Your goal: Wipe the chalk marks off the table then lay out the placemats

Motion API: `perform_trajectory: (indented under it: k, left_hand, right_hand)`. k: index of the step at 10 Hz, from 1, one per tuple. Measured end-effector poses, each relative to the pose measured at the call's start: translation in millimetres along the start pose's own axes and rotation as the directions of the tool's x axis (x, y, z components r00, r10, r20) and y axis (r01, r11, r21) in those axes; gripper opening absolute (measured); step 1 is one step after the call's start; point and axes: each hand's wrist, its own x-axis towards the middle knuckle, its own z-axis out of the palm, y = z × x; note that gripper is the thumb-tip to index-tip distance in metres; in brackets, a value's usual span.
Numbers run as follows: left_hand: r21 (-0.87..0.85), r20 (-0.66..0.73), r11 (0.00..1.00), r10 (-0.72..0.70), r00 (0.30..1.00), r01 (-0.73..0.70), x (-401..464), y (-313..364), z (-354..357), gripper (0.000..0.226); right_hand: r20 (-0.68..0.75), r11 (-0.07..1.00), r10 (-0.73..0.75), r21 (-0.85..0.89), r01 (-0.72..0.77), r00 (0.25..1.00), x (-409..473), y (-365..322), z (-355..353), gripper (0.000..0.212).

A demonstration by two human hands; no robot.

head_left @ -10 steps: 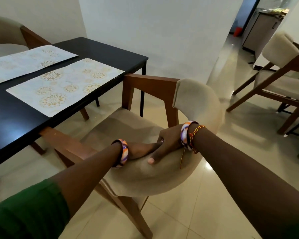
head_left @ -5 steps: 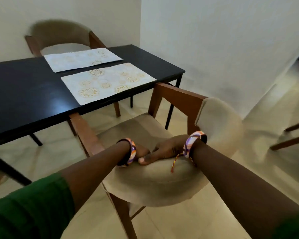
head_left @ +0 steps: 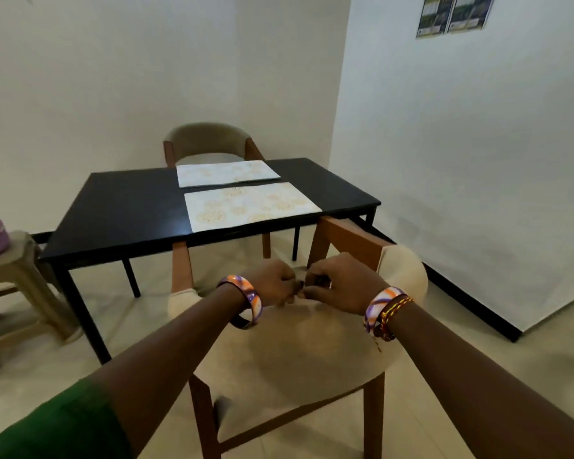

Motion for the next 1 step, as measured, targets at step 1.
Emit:
perform_trajectory:
  k: [1]
  left_hand:
    - [-0.044,-0.257,0.984,0.154,0.954,-0.171,-9.9,22.6,-23.5,0.027]
  right_hand:
    - [-0.286,0.994,-0.093,0.022,0.103,0.954,6.5,-3.7,-24.9,0.016]
